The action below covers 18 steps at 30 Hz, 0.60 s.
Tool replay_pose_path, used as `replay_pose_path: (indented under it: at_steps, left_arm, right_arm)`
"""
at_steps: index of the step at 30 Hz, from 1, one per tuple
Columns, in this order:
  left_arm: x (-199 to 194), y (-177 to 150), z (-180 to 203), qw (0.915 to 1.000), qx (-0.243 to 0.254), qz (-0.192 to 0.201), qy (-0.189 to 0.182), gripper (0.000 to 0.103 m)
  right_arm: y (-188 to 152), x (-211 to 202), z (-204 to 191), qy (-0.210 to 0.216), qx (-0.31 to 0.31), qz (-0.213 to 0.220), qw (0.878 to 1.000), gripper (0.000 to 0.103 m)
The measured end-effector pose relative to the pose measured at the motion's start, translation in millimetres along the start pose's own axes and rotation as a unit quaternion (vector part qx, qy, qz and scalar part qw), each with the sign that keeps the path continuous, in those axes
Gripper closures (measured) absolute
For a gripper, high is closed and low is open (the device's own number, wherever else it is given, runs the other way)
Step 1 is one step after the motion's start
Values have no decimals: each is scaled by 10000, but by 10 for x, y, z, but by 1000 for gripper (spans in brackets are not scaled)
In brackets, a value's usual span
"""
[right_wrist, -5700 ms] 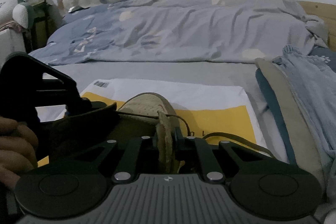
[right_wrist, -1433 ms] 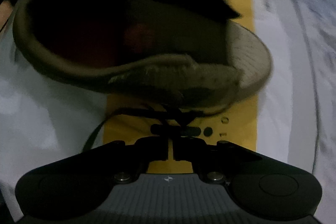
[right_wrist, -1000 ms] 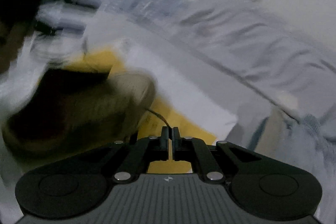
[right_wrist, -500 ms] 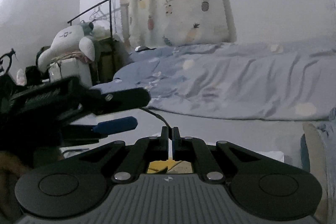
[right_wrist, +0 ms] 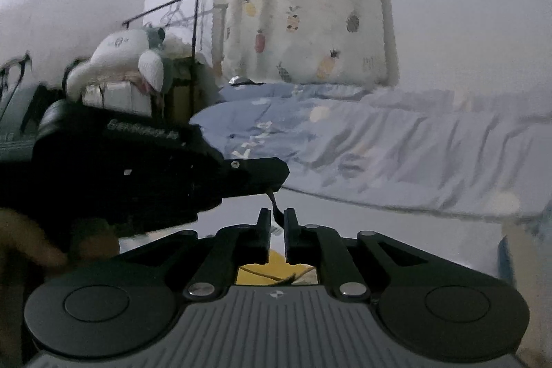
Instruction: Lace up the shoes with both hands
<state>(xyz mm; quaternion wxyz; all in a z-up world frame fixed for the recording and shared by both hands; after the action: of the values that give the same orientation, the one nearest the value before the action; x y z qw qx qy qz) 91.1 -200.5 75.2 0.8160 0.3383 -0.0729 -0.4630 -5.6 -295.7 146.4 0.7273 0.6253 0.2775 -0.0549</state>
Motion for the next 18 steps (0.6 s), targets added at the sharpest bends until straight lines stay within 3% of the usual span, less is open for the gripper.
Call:
replay_pose_path:
  at_steps: [4,7,11,18]
  left_arm:
    - [-8,15,-3,9999,110,-79,-40,103]
    - [-19,2,23,9996,254,-129,-49,103]
    - [22,-48,38,9993,289,-241,-29,103]
    - [40,-68,27,9993,190,-299,-70,103]
  right_arm:
    - [34,-47,-104,-302,-361,105,9988,74]
    - [38,-63,-173,-458,-612,132,9970,74]
    - [3,-62,-259,-695,-981,100,9927,89]
    - [-54,-19,-369,-893,-1325,82,9871,91]
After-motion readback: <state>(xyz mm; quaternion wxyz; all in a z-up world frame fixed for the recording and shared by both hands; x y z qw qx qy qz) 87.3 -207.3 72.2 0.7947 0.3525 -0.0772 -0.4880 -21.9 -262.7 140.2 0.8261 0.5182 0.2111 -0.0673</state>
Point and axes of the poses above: each gripper's, at about its wrist camera, not at the fingertips, and x roughly the way its jaws point, z to its right, y to its top, the point moved 8 cm from there along x, roughly the way its jaws point, and after that the axes turned 14 degrees about -z, right-handed, at the moved point
